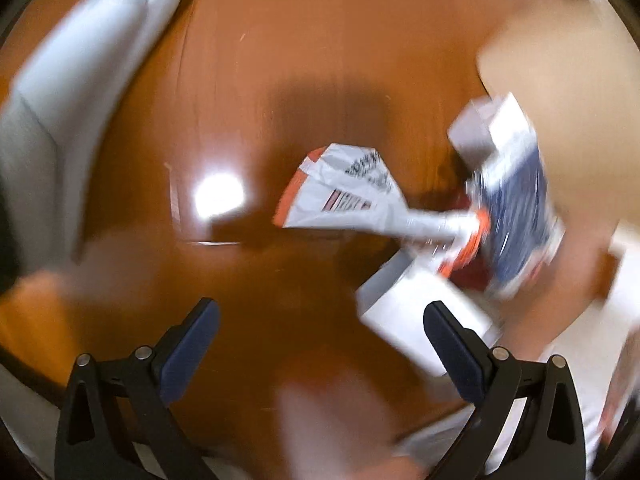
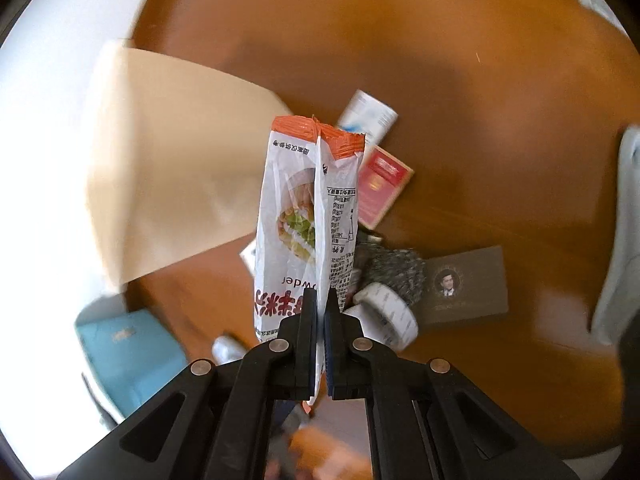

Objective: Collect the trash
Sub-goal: 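Carry the snack wrapper over the beige wastebasket and open the right gripper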

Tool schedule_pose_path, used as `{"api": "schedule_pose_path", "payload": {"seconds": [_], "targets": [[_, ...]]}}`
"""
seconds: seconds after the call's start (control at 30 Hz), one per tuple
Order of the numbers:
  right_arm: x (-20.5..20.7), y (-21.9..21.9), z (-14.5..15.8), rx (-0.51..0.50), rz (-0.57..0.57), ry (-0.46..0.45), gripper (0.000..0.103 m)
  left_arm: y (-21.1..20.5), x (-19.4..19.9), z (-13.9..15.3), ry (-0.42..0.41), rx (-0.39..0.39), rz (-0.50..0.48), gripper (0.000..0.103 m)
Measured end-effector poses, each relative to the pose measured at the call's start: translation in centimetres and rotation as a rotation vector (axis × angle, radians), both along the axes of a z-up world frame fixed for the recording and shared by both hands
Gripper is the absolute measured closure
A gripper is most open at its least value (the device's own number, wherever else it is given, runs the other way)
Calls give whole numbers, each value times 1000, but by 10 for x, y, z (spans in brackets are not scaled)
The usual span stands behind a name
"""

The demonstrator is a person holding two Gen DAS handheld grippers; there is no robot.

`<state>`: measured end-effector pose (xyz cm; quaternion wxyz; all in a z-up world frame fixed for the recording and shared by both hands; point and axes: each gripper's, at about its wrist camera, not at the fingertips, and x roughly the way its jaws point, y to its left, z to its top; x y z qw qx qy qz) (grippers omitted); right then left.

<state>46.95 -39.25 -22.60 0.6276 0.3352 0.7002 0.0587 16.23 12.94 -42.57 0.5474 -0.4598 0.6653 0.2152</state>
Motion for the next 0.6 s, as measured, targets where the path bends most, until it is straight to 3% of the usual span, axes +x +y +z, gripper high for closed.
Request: {"api": "schedule_pose_path", "payload": {"seconds": [0.1,0.23,0.4,0.47,0.5,0.6], "targets": [[5,-11,39,73,-28,-43,99,14,-1,-17,11,-70,183,0],[7,4,50,137,-31,-32,99,21,-5,-46,23,-190,411,0],[1,19,69,177,18,-57,99,24,-5,-67,53,-241,545,0],[-2,18,61,171,-2,-58,99,24,2,-74,53,-245,582,1],[-2,13,67,163,-11,-60,99,24,4,-77,46,-249,597,11],[-12,14,56,142,-31,-59,99,24,12,-87,21,-305,594,61]]}}
